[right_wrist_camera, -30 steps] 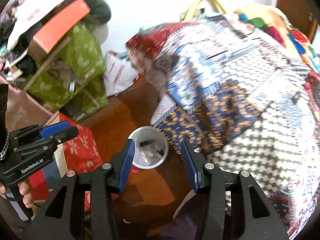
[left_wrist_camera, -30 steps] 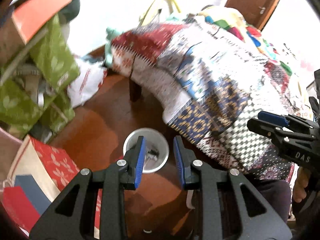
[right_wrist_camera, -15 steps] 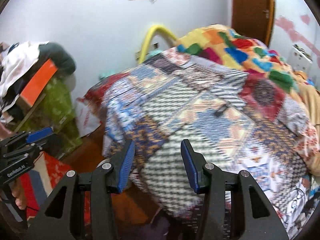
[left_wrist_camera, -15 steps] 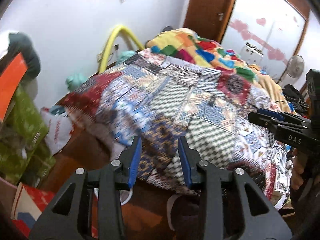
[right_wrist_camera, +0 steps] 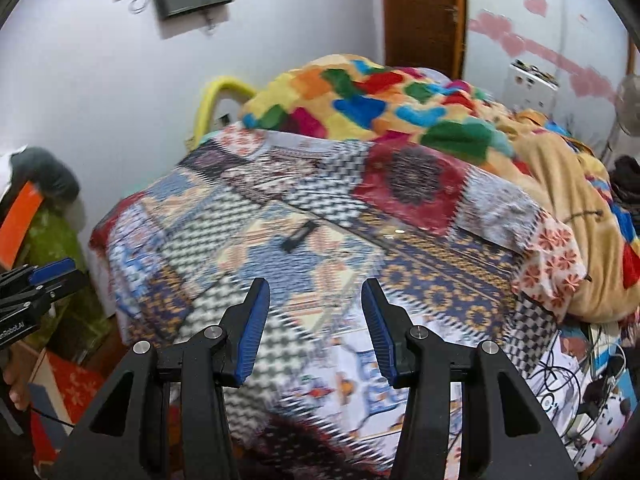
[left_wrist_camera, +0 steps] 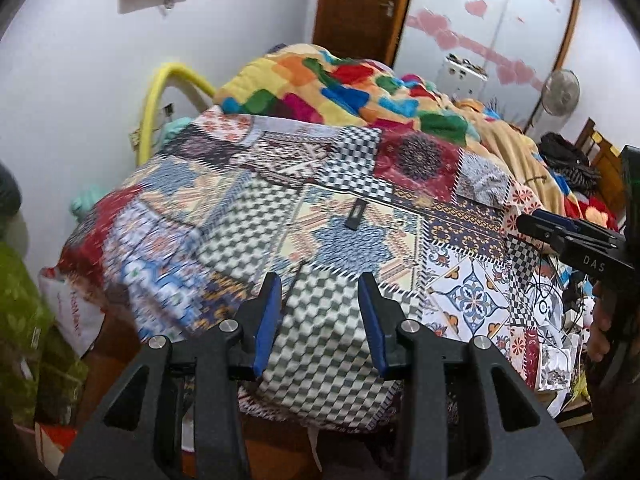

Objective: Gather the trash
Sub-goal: 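Move both grippers back over the last items on the bed, then grasp the black flat clip with the left gripper while the right gripper grasps the clear bag of yellow tape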

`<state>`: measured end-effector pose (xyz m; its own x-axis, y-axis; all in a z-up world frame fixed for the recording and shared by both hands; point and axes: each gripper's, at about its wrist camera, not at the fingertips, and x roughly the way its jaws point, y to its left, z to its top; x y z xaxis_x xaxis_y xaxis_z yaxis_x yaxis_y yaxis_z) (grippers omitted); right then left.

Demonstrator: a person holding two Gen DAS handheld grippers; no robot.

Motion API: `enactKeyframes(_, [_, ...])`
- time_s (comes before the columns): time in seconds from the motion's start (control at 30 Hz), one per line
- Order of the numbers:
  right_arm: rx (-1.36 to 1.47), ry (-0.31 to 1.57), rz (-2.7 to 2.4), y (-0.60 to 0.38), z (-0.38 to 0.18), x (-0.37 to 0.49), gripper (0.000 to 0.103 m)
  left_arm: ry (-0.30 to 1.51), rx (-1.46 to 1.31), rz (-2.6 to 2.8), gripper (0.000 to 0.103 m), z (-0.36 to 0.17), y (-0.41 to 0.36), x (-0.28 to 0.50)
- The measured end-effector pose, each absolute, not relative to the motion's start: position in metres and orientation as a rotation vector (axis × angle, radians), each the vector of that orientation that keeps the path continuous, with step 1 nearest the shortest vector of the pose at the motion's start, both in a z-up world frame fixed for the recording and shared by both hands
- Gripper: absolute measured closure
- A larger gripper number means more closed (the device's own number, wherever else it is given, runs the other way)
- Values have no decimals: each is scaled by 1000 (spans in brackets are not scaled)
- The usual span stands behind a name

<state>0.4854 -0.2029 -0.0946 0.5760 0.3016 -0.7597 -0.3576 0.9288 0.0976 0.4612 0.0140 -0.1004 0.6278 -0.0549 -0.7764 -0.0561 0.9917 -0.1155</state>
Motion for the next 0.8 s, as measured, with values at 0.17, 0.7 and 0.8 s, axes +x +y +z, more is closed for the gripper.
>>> enactKeyframes(0.17, [1, 889, 326, -239, -114, 518, 59, 932, -108, -50, 64, -124, -9, 511])
enactKeyframes(0.7, [104, 949, 303, -257, -213, 638, 59, 1016, -47, -149, 64, -247, -51, 653])
enactKeyframes(0.8, [138, 963, 293, -253, -231, 659, 59, 1018, -24, -146, 64, -265, -55, 673])
